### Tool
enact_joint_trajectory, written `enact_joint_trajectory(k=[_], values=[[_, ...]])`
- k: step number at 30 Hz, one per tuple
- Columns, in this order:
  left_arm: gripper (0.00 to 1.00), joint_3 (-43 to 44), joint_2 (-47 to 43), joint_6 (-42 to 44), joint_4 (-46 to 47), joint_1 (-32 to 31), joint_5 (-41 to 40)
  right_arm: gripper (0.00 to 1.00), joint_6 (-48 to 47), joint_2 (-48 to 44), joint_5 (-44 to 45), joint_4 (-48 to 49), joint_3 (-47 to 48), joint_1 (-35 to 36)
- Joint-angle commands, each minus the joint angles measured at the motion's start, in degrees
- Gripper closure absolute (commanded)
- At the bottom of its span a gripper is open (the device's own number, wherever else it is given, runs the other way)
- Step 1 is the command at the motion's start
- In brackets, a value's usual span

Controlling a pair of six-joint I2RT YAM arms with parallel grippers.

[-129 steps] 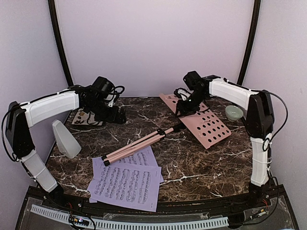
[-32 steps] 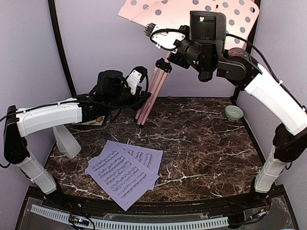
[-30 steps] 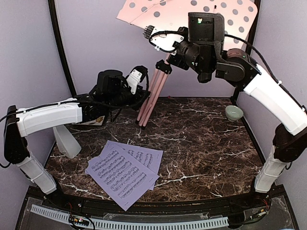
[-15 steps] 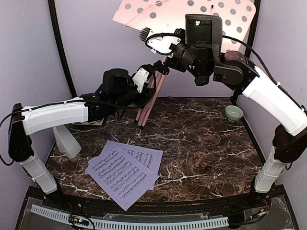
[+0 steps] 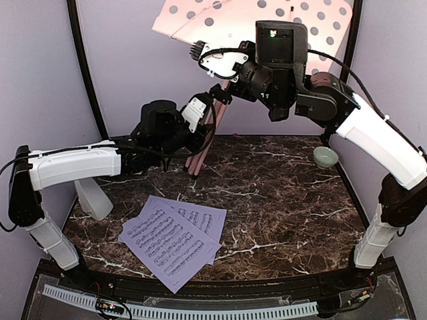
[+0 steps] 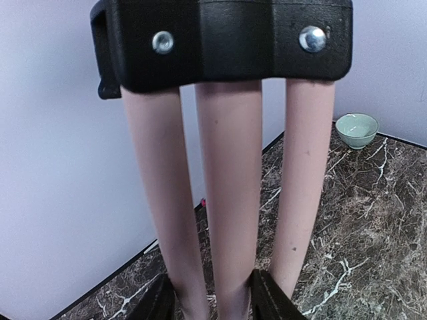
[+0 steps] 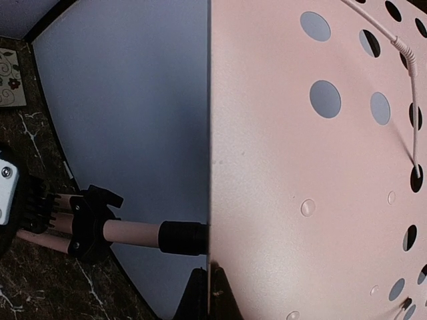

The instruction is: Set up the instrument practice props

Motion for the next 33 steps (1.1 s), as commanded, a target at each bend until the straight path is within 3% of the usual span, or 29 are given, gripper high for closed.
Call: enact_joint_trajectory(k=[1, 13, 20, 33], values=[[0.59, -3.72, -4.90, 0.27, 3.10, 0.39, -4.19, 1.00, -1.11, -4.27, 1.89, 18.16, 0.92, 1.14], [0.52, -7.29, -8.84, -2.53, 5.30, 1.07, 3.81, 1.00, -2.24, -4.66, 3.08, 19.81, 0.67, 1.28], [0.50, -4.54, -5.90, -0.67, 3.56, 1.09, -1.42, 1.00, -1.76, -4.98, 3.12, 20.14, 0.52, 2.23], [0.56, 2.89, 1.01, 6.13, 3.23, 1.00, -5.79, 1.00, -1.52, -3.99, 2.66, 21.16, 0.95, 3.35]])
